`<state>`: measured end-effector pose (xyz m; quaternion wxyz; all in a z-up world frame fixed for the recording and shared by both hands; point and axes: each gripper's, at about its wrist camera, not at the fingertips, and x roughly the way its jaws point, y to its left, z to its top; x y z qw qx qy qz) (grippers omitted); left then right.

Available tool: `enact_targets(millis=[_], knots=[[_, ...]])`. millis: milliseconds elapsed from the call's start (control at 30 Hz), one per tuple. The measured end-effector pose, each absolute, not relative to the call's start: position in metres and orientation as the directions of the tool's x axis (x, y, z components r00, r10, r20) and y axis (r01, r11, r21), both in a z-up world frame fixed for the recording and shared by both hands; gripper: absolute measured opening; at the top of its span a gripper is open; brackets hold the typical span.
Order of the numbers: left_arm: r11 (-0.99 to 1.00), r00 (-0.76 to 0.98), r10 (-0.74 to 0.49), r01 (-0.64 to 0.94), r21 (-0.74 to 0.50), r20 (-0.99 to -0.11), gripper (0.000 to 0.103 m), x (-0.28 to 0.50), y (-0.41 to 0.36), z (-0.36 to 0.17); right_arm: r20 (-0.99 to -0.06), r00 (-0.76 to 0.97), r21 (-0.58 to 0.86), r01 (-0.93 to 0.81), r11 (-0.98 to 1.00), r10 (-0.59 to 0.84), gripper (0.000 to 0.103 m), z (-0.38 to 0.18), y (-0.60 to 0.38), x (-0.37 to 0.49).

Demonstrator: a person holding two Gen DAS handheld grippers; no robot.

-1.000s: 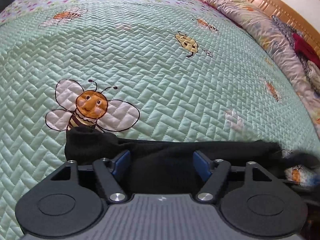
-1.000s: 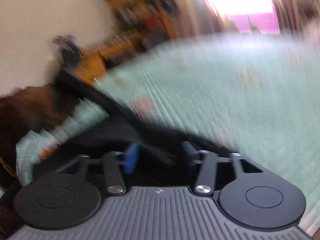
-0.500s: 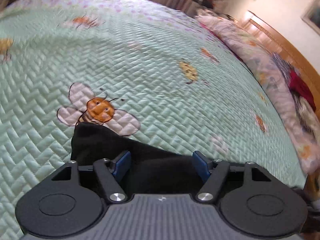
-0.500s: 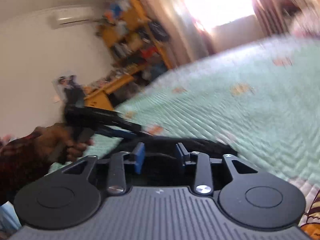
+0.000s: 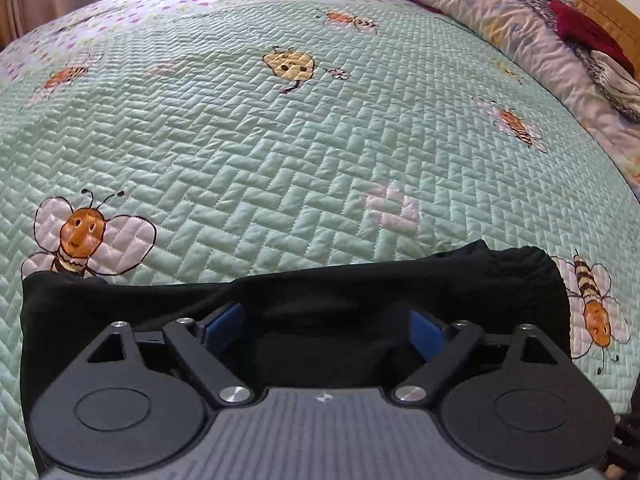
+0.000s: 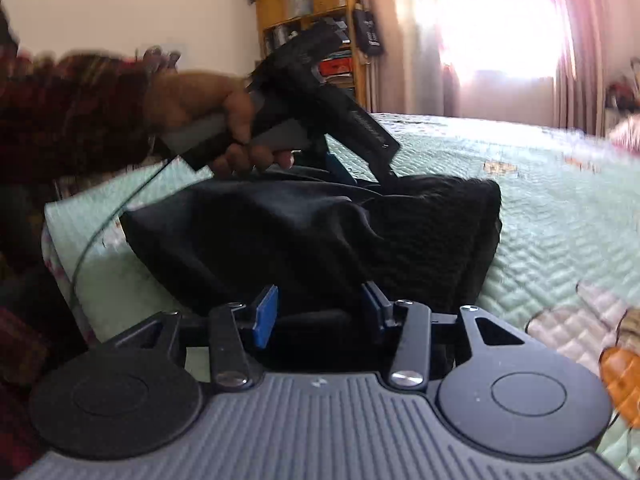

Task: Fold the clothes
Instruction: 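Fold the bundle edge over with the left gripper and lay it down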

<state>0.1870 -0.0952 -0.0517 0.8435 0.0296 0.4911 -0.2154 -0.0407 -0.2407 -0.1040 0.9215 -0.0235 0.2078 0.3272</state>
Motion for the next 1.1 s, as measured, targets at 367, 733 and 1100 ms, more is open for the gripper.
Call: enact_targets(millis=[367,733,1100], knots=[[0.890,0.611,-0.455,0.289,-0.352,-0.648,0.085,0.121,-0.025,0.011,-0.355,0.699,0.218,-0.584,0.782,0.621,0.066,-0.087,-0.258,-0.040],[0.947,0.605,-0.316,0.250,-0.202,-0.731,0.091,-0.001,0.016,-0.024,-0.410,0.681,0.060,-0.644,0.763,0.607,0.067,-0.072,-0.204,-0.046],[0.967,0.686,-0.231,0.243,-0.081,-0.690,0.102,-0.044,0.010,-0.065,-0.433,0.607,0.220,-0.646,0.731,0.666,0.063,-0.077,-0.213,-0.034]])
